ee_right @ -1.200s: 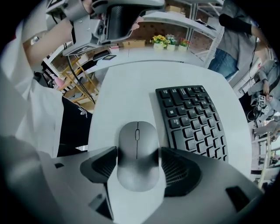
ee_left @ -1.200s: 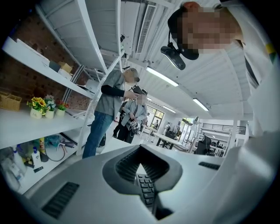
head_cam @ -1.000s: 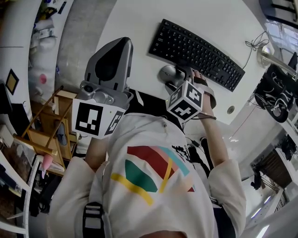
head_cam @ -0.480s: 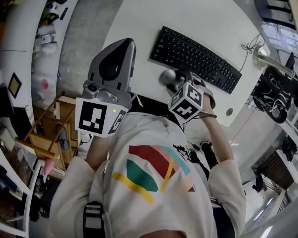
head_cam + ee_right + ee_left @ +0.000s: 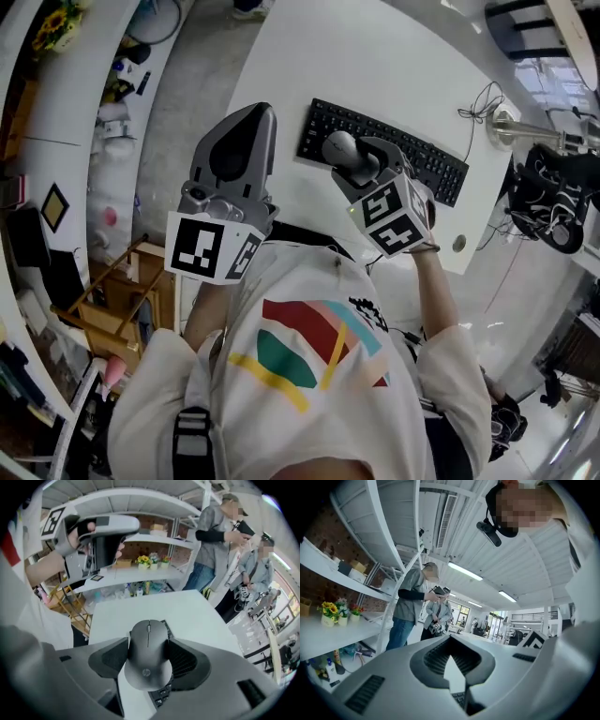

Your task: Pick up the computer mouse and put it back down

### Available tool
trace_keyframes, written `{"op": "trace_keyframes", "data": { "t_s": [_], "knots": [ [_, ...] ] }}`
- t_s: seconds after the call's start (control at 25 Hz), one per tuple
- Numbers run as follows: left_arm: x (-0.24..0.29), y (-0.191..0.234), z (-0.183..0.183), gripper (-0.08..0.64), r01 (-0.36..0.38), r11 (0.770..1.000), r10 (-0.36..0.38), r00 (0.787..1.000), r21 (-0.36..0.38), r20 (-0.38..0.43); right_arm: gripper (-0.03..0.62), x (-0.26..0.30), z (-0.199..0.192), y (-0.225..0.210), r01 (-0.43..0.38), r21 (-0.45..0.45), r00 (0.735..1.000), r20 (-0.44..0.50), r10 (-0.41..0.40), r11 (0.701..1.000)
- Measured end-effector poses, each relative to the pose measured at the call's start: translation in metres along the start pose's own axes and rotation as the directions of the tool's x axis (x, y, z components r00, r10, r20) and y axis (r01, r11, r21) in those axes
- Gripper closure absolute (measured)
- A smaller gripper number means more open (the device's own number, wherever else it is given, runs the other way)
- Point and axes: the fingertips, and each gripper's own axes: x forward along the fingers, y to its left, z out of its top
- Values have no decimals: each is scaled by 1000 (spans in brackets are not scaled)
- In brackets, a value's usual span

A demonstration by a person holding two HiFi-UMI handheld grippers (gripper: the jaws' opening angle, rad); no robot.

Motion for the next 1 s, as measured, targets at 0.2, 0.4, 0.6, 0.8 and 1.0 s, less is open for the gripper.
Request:
{"op": "trace_keyframes", "data": {
  "t_s": [0.2, 0.4, 0.6, 0.8, 1.0],
  "knots": [
    [18, -38, 42, 514, 110, 991, -114, 992, 73, 54, 311, -68, 34, -34, 156, 184, 955, 223, -196, 971],
    [51, -95, 58, 514, 260, 952, -273, 960, 161, 61, 313, -142, 31, -64, 223, 420, 833, 387, -396, 880],
    [65, -171, 41, 514, 447, 872, -454, 891, 200, -11, 314, -209, 9, -68, 223, 572, 668, 500, -551, 789],
    [70, -214, 36, 514, 522, 833, -527, 850, 185, -26, 318, -265, -8, -71, 237, 644, 516, 551, -656, 728],
    [69, -230, 37, 514, 533, 825, -538, 842, 189, -28, 319, -294, -23, -69, 231, 678, 454, 560, -693, 698]
  ]
}}
